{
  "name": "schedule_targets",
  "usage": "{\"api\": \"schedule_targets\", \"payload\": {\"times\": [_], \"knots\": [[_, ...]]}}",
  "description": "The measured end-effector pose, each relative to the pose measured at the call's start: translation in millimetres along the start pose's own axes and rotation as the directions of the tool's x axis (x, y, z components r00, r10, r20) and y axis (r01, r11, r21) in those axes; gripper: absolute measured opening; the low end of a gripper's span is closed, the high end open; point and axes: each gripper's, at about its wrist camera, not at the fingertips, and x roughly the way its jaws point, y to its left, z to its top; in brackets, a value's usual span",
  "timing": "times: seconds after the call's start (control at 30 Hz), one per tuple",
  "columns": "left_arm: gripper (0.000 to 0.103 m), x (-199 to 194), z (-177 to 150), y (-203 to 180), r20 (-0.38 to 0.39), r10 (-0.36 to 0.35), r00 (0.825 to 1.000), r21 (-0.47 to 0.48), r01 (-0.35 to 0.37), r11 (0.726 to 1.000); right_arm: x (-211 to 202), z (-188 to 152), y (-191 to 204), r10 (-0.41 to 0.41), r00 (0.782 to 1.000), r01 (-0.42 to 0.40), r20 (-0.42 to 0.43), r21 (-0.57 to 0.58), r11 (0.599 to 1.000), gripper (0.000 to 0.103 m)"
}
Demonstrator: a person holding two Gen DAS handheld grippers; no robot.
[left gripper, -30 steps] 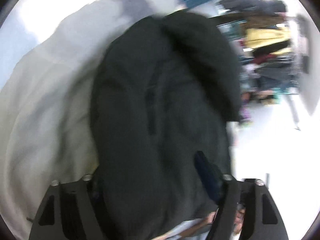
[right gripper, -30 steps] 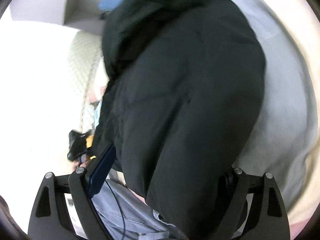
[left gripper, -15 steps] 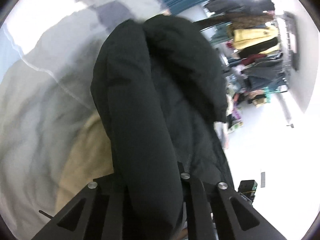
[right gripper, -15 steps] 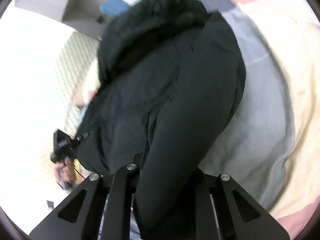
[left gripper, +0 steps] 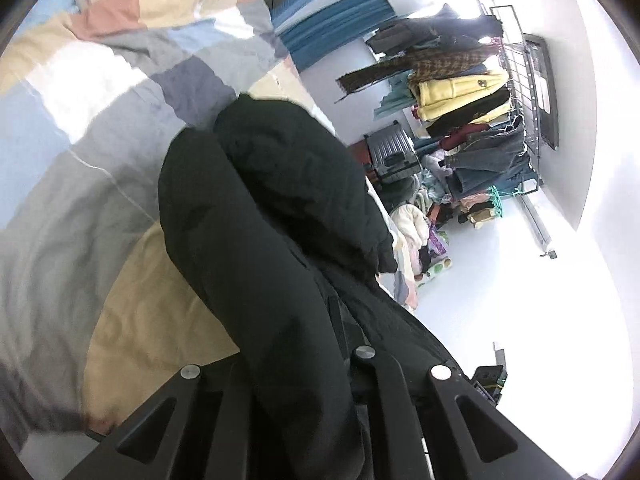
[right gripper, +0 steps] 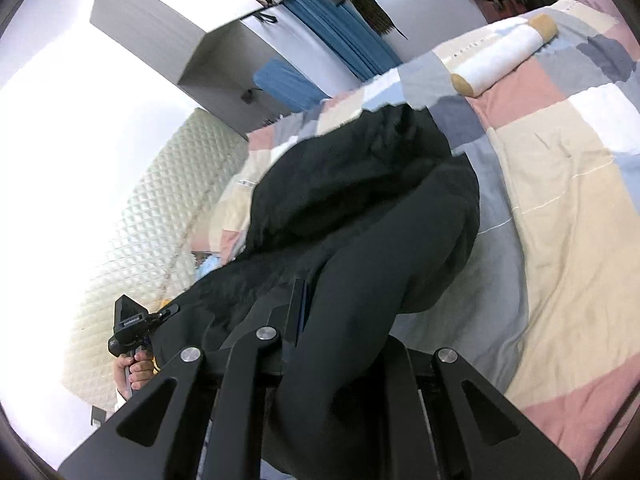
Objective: Fold large clothes
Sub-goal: 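Carry the held hem over the jacket body toward the collar with both grippers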
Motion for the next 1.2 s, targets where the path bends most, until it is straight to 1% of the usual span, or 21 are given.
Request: {"api": "schedule_targets", "payload": {"times": [0.1,0.23,0.37,0.53,0.63,0.73,0.9,1.0,1.07,1.17,1.2], "knots": [[0.008,-31.6,-20.2,-19.5,0.031,0.011,0.999,0.054,-0.013,0.998,-22.2,-9.3,6.9,0.022,0.999,-0.022,0.023,0.007,1.000,0.012],[0.008,-67.9,-41.2,-34.6,0.062,0.003,0.998,0.081,-0.008,0.997,-59.5,-30.3,24.0,0.043,0.998,-0.042,0.047,-0.015,0.999,0.012],[0.008,-109.9,-73.2,-48.4,0.066,-0.005,0.998,0.112,-0.002,0.994,-99.0,-52.2,38.6,0.042,0.997,-0.043,0.058,0.013,0.999,0.012],[0.008,-148.2,-98.6,-55.4,0.078,-0.001,0.997,0.113,-0.008,0.994,-141.7,-70.5,58.4,0.027,0.997,-0.027,0.076,-0.001,1.000,0.012],[0.008,-158.9,-103.8,-59.3,0.098,0.016,0.995,0.103,-0.026,0.994,-145.5,-73.3,63.7,0.012,0.998,-0.012,0.062,0.006,1.000,0.013],[0.008,-157.1,-99.0,-61.0,0.107,0.031,0.994,0.103,-0.042,0.994,-141.9,-67.7,64.8,0.003,0.999,-0.003,0.051,0.006,1.000,0.013],[0.008,-147.3,-82.3,-79.5,0.146,0.055,0.988,0.159,-0.078,0.984,-138.9,-42.1,57.0,0.008,0.995,-0.010,0.100,0.025,1.000,0.013],[0.008,-134.7,-61.7,-96.8,0.167,0.063,0.984,0.198,-0.096,0.975,-133.0,-17.8,54.4,0.002,0.992,-0.005,0.124,0.026,1.000,0.013],[0.008,-123.4,-43.4,-105.6,0.181,0.071,0.981,0.196,-0.107,0.975,-123.6,2.8,52.8,-0.014,0.991,0.011,0.135,0.021,1.000,0.013],[0.008,-105.0,-15.8,-125.0,0.208,0.111,0.972,0.224,-0.158,0.962,-105.9,36.9,51.2,-0.047,0.987,0.045,0.152,0.019,0.999,0.013],[0.008,-96.2,-4.8,-133.6,0.217,0.135,0.967,0.241,-0.187,0.952,-102.2,44.1,50.4,-0.050,0.987,0.046,0.155,0.026,0.999,0.013]]}}
